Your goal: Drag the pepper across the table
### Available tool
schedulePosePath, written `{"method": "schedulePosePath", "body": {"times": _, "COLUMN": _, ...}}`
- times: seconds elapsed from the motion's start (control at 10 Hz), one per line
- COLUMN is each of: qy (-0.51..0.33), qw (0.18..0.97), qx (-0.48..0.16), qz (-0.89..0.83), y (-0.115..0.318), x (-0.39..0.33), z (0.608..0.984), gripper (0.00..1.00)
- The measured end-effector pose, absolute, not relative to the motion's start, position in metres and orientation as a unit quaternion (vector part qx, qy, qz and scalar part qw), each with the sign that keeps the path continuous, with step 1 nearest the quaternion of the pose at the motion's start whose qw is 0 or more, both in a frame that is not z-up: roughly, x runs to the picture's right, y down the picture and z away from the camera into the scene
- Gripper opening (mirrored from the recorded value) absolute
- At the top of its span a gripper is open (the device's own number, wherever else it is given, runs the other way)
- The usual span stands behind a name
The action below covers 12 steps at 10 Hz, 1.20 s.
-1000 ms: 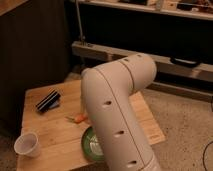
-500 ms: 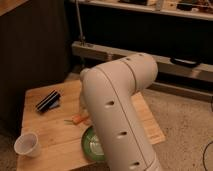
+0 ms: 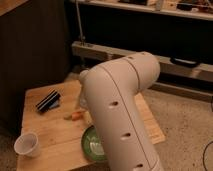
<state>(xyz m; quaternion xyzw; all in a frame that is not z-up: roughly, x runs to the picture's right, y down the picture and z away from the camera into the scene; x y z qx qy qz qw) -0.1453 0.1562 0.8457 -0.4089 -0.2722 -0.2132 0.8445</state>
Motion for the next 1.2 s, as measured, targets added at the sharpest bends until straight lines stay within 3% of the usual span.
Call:
{"method": "schedulePosePath", "body": {"times": 0.4, "qy": -0.275, "qw": 0.843, "qx": -0.408, "qz": -0.219, "y": 0.157, "x": -0.156, "z": 0.845, "gripper": 0.74}}
{"method": "schedulePosePath", "body": {"times": 0.6, "qy": -0.276, "qw": 0.842, "qx": -0.408, "qz": -0.221, "y": 0.159, "x": -0.163, "z": 0.844, "gripper": 0.59}}
{"method": "schedulePosePath", "body": {"times": 1.0, "qy": -0.275, "qw": 0.842, "qx": -0.408, "qz": -0.220, "y": 0.167, "x": -0.171, "z": 0.843, "gripper": 0.19}}
{"method": "schedulePosePath", "body": {"times": 1.1, "qy": -0.275, "qw": 0.843, "qx": -0.407, "qz": -0.221, "y": 0.167, "x": -0.171, "z": 0.843, "gripper": 0.12}}
{"method": "schedulePosePath", "body": {"times": 1.2, "qy": -0.274, "qw": 0.843, "qx": -0.407, "qz": -0.222, "y": 0.168, "x": -0.172, "z": 0.842, "gripper": 0.11}}
